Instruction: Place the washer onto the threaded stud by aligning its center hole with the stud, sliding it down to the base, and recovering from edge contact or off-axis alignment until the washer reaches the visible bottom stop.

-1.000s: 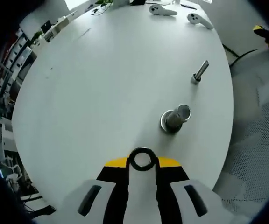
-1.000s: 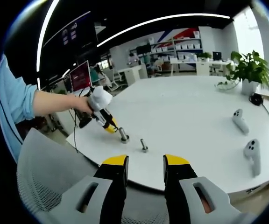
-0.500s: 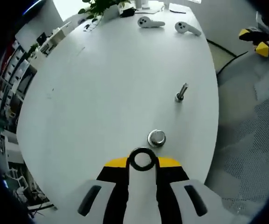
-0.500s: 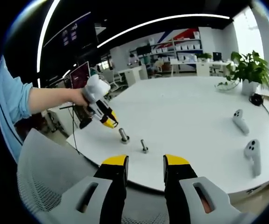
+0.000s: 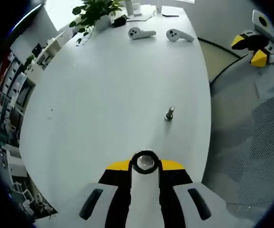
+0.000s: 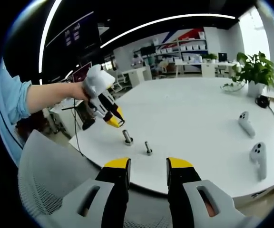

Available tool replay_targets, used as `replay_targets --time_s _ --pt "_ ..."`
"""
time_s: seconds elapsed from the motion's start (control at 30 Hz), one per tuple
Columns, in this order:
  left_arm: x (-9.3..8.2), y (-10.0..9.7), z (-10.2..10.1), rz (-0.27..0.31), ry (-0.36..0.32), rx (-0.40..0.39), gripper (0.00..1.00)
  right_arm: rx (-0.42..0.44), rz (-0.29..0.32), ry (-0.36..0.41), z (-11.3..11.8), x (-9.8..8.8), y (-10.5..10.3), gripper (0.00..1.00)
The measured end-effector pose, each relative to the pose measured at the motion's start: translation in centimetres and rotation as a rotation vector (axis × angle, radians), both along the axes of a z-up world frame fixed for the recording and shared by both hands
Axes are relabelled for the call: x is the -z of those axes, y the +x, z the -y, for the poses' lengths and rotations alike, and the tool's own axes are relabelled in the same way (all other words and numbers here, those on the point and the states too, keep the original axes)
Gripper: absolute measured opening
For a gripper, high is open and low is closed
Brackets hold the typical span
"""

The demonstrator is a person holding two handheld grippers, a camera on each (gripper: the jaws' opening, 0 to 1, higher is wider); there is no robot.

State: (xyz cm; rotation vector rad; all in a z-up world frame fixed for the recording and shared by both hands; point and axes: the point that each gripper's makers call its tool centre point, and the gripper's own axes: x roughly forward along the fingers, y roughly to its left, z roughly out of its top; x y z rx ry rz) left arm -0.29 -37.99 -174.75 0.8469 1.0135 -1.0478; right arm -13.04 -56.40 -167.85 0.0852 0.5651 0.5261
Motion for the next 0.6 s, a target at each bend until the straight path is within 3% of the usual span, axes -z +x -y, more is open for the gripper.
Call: replay_targets --time_s 0.6 --pt "3.1 0.2 -0.2 -0.056 0.082 0.009 0.19 -0.023 -0.004 -0.003 -0.3 0.1 -0.1 0.32"
